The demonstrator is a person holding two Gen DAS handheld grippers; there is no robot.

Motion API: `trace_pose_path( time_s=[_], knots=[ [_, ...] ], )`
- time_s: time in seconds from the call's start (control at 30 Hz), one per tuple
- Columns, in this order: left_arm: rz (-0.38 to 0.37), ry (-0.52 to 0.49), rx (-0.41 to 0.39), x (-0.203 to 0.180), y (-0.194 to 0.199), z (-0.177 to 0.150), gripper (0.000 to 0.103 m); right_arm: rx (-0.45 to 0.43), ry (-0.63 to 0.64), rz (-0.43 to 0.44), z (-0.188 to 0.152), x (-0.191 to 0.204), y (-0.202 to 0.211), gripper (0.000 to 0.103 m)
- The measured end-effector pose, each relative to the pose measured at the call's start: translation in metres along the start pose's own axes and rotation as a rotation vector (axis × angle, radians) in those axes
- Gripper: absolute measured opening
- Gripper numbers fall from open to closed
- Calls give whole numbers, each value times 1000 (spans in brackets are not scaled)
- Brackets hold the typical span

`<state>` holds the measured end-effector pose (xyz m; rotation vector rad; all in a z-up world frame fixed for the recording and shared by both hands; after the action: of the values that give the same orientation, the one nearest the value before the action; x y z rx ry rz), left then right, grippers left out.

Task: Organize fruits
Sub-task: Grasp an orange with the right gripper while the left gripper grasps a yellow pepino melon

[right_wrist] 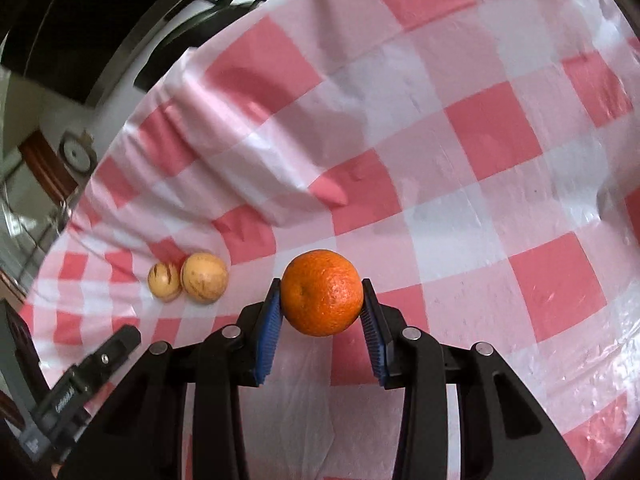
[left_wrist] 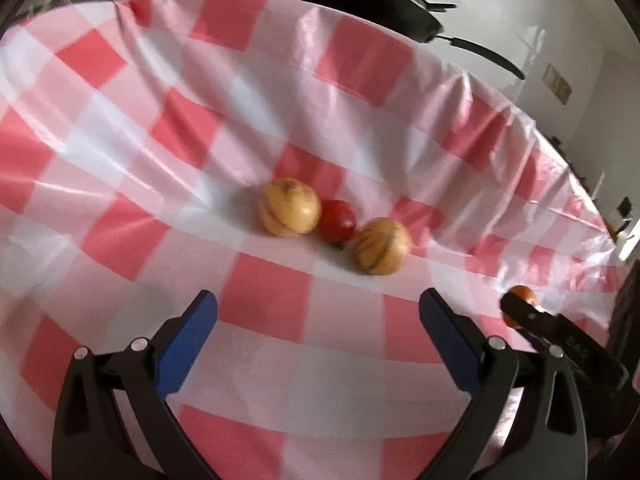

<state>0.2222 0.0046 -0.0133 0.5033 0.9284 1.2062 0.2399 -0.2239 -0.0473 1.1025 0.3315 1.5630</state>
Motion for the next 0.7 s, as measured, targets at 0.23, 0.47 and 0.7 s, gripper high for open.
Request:
trace_pose_path(
  time_s=[0.23, 0.47, 0.7],
  knots=[
    [74, -28, 44, -39, -36, 16, 88, -31, -94, 30, 6, -13, 5, 38],
    [153, -6, 113, -54, -77, 36, 66, -47, -86, 10, 8, -13, 6, 38],
    [173, -47, 102, -63, -78, 35, 44, -50, -55, -1, 8, -7, 5, 38]
  ],
)
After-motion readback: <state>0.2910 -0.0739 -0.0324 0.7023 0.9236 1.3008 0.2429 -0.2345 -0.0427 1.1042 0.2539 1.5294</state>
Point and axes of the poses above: each gripper's, at about its wrist camera, not at the fingertips, and y roughly against the way its jaws point, x to its left, z to its top, the point moved 7 cm from there along -y, roughly the way its jaws point, and after that the axes turned 12 degrees about x, right-handed, at the moved point
